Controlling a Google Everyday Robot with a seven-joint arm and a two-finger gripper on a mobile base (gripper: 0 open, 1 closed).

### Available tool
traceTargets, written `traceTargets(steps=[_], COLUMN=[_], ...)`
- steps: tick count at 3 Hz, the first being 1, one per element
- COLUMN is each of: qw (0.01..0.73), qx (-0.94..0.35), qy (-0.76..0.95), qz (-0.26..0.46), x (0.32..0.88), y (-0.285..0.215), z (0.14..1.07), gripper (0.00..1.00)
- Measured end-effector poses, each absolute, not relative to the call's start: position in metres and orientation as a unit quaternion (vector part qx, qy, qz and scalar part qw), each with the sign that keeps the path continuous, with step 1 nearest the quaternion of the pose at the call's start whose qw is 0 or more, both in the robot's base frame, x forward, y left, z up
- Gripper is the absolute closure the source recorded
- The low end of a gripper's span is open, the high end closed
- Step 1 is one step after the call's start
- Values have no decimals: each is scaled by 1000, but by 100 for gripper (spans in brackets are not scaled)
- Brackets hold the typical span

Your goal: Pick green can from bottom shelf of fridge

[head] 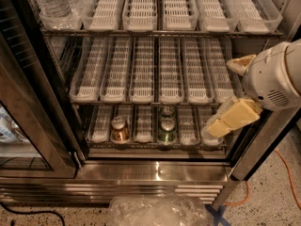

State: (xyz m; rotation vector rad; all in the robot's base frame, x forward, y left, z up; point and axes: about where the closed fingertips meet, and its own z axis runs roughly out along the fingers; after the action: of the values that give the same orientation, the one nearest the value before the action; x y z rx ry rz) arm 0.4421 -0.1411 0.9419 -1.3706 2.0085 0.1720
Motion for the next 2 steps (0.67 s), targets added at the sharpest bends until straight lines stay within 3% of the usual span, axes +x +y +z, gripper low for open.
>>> traceTargets(steps=[2], qw=[432], qx=[-468], qy=[756], qz=[150], x=[453], y=[-79], z=[904], gripper=[0])
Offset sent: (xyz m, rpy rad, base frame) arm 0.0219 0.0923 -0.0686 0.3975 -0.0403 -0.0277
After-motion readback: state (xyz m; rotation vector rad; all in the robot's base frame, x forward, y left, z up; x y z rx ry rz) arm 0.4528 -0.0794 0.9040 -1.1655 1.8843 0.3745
